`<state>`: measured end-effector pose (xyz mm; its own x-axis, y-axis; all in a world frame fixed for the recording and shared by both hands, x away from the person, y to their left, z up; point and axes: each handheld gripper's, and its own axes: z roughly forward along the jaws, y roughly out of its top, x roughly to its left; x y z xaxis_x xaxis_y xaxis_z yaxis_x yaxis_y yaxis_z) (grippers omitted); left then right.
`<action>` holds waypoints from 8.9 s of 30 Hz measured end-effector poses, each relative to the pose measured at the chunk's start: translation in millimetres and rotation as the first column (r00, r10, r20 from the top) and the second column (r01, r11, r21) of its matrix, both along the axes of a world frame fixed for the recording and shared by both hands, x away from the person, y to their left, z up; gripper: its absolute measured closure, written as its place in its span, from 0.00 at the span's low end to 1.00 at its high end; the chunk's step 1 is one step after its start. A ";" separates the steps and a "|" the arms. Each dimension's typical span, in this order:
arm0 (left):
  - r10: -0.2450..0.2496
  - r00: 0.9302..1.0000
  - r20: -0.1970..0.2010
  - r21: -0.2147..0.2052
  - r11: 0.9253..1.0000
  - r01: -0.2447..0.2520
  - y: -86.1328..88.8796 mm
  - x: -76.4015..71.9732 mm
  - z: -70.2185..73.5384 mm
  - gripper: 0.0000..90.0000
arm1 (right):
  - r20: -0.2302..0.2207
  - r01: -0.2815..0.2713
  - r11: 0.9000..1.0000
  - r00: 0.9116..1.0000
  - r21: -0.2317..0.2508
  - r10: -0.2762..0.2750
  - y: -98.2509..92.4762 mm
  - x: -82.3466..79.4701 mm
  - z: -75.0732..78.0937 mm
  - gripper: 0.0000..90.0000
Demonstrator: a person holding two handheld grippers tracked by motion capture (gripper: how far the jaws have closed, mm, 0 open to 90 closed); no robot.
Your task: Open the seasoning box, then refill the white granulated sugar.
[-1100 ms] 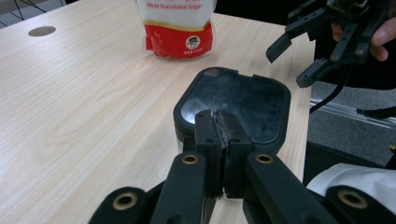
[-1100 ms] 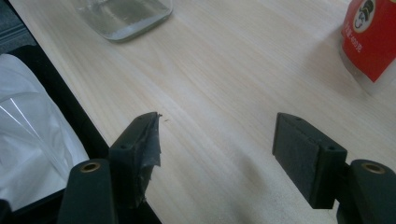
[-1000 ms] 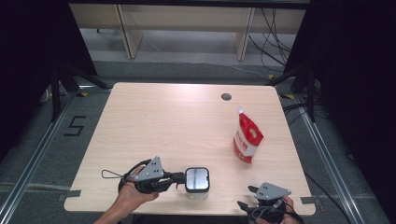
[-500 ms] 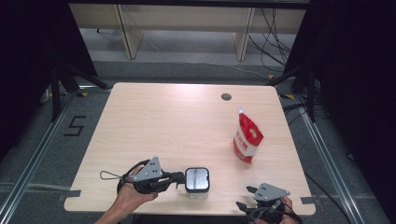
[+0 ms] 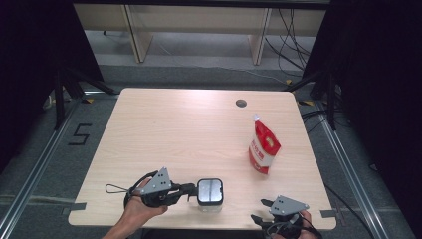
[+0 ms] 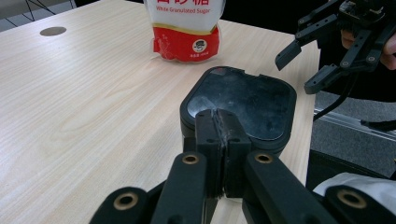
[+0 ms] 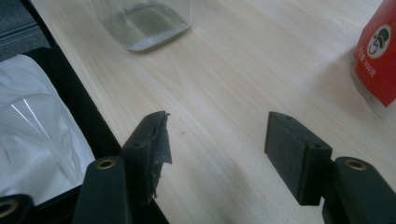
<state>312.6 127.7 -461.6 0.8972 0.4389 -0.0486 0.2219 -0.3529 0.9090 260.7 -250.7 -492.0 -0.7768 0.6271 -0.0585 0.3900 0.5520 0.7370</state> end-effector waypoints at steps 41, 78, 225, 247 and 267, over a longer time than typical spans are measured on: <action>0.016 1.000 -0.014 -0.034 0.999 -0.016 -0.5 0.5 -2.6 0.97 | 0.126 -0.157 0.972 0.983 0.174 0.137 50.1 11.0 16.6 0.98; 0.010 1.000 -0.007 -0.034 0.999 -0.011 1.9 1.1 -4.2 0.95 | 0.153 -0.187 0.968 0.975 0.167 0.162 74.3 17.9 31.2 0.99; 0.010 0.992 -0.125 0.050 0.999 -0.003 26.0 -19.2 -29.0 0.59 | 0.247 -0.091 0.986 0.967 0.143 0.053 72.7 33.5 70.8 0.70; 0.075 0.984 -0.162 0.013 0.997 -0.074 29.4 -17.0 -27.1 0.16 | 0.118 0.232 0.935 0.956 0.267 -0.270 -13.3 30.4 33.1 0.37; 0.196 0.971 -0.134 0.037 0.981 -0.193 41.2 -11.0 -27.3 0.20 | 0.087 0.282 0.922 0.945 0.266 -0.314 -28.5 43.5 12.5 0.21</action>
<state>301.6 168.9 -488.9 0.7801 0.6069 -0.1522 0.4099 -0.3120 0.8571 304.2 -279.1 -479.5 -0.5477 0.8356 0.0431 0.4041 0.2191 0.8881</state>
